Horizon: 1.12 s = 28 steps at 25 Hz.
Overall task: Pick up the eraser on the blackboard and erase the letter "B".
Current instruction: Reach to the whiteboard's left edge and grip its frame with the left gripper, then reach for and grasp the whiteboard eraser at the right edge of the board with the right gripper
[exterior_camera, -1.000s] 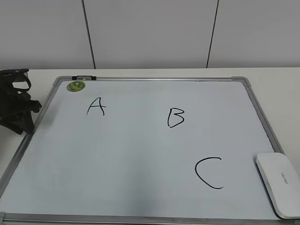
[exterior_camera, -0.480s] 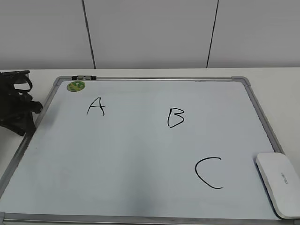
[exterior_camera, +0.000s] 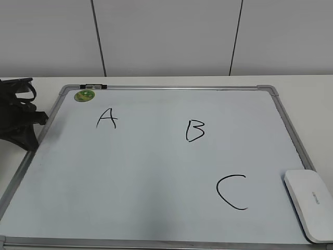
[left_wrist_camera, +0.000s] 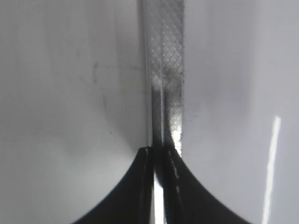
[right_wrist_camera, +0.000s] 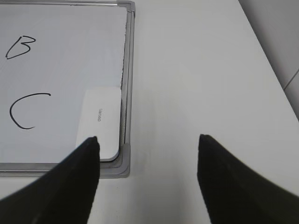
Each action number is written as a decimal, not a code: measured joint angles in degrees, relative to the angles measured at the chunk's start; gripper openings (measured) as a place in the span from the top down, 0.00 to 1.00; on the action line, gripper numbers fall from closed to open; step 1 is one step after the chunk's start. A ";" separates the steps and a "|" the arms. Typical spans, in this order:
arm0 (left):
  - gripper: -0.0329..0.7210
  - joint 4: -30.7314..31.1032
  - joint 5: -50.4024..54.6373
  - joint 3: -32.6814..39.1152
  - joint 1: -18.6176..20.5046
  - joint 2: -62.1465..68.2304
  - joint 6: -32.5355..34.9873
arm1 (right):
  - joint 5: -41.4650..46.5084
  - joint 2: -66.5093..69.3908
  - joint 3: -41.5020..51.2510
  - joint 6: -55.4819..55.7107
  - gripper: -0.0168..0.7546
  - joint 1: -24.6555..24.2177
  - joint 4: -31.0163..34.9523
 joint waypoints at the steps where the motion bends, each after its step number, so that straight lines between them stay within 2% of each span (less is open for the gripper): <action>1: 0.94 0.00 0.00 0.00 0.00 0.00 0.00 | 0.00 0.00 0.00 0.00 0.32 0.00 0.00; 8: 0.94 0.00 0.00 0.00 0.00 0.00 0.00 | 0.00 0.00 0.00 0.00 0.31 0.00 0.00; 11: 0.94 0.00 0.08 0.00 0.00 0.00 0.00 | 0.26 0.53 -1.50 0.00 0.28 0.00 0.10; 14: 0.94 0.00 0.08 0.00 0.00 0.00 0.00 | 0.26 6.22 -5.44 0.00 0.24 0.00 0.20; 19: 0.94 0.00 0.08 0.00 0.00 0.00 0.00 | -0.12 20.57 -10.83 0.00 0.22 0.00 0.20; 28: 0.94 0.00 0.08 0.00 0.00 0.00 0.00 | -3.78 37.16 -11.95 0.00 0.22 0.00 1.58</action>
